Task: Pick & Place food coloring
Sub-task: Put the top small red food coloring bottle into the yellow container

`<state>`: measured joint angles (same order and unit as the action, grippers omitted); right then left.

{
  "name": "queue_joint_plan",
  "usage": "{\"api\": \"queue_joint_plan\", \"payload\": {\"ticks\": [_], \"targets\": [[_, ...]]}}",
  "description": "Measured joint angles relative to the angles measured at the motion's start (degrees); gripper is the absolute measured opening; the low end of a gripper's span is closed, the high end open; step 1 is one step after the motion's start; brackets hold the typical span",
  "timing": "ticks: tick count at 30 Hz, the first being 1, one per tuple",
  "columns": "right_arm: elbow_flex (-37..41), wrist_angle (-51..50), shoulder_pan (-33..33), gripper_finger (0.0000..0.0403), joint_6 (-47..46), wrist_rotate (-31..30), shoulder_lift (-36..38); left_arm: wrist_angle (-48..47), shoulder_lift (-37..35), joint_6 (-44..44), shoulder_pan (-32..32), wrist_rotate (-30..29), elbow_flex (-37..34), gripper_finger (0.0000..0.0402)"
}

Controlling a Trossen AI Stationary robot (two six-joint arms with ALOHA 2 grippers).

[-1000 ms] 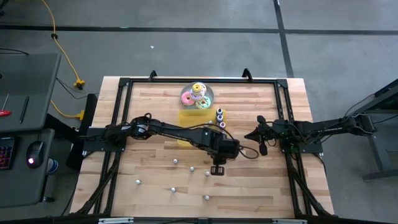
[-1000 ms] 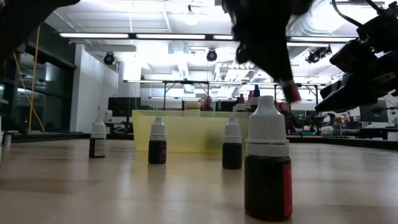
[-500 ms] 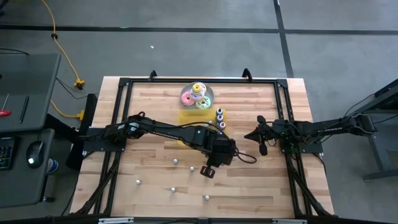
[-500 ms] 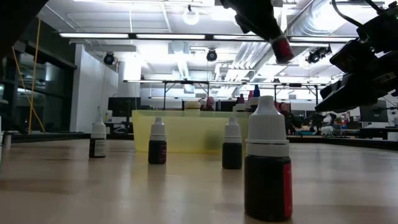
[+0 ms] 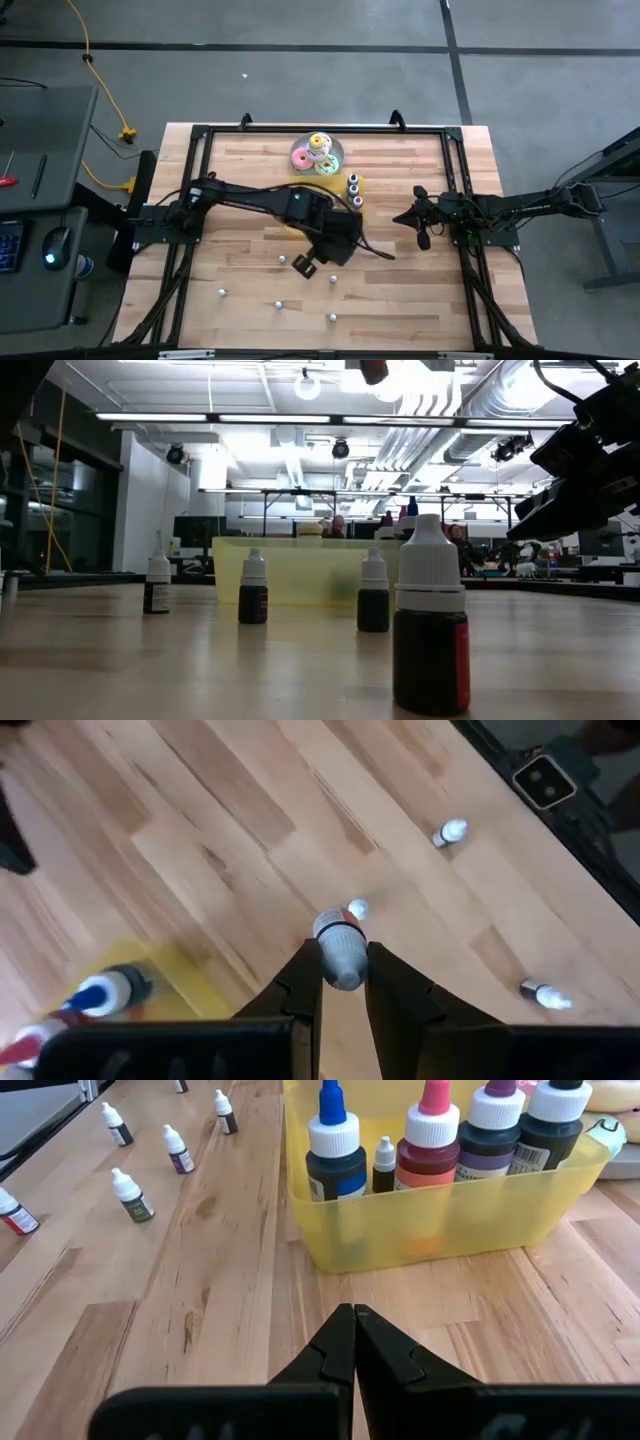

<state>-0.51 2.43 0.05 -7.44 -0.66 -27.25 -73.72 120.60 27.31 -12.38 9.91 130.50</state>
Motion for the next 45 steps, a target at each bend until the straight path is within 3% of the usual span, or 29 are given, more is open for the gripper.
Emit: {"api": "queue_joint_plan", "payload": {"ticks": [11,14,18,21,26,29,37,45], "targets": [[0.0,0.2,0.0,0.0,0.0,0.0,-0.1,-12.6,-6.5,0.7,0.4,-0.4,-0.2,0.0048],[0.0,0.3,0.0,0.0,0.0,0.0,-0.1,-13.0,-9.4,-0.2,0.8,-0.4,-3.5,0.0048],[0.0,0.2,0.0,0.0,0.0,0.0,-0.1,-7.3,-15.2,-0.5,2.1,-0.4,-13.4,0.0048],[0.0,0.3,0.0,0.0,0.0,0.0,-0.1,2.6,-21.2,-1.4,3.1,-0.5,-24.6,0.0048],[0.0,0.3,0.0,0.0,0.0,0.0,-0.1,19.4,-29.6,-8.0,6.6,-2.5,-43.1,0.0048],[0.0,0.3,0.0,0.0,0.0,0.0,-0.1,24.6,-31.2,-12.7,9.9,-4.9,-49.8,0.0048],[0.0,0.3,0.0,0.0,0.0,0.0,-0.1,24.7,-30.3,-22.9,17.5,-8.0,-51.1,0.0048],[0.0,0.4,0.0,0.0,0.0,0.0,-0.1,20.7,-26.0,-23.2,23.4,-8.2,-47.3,0.0048]]}}
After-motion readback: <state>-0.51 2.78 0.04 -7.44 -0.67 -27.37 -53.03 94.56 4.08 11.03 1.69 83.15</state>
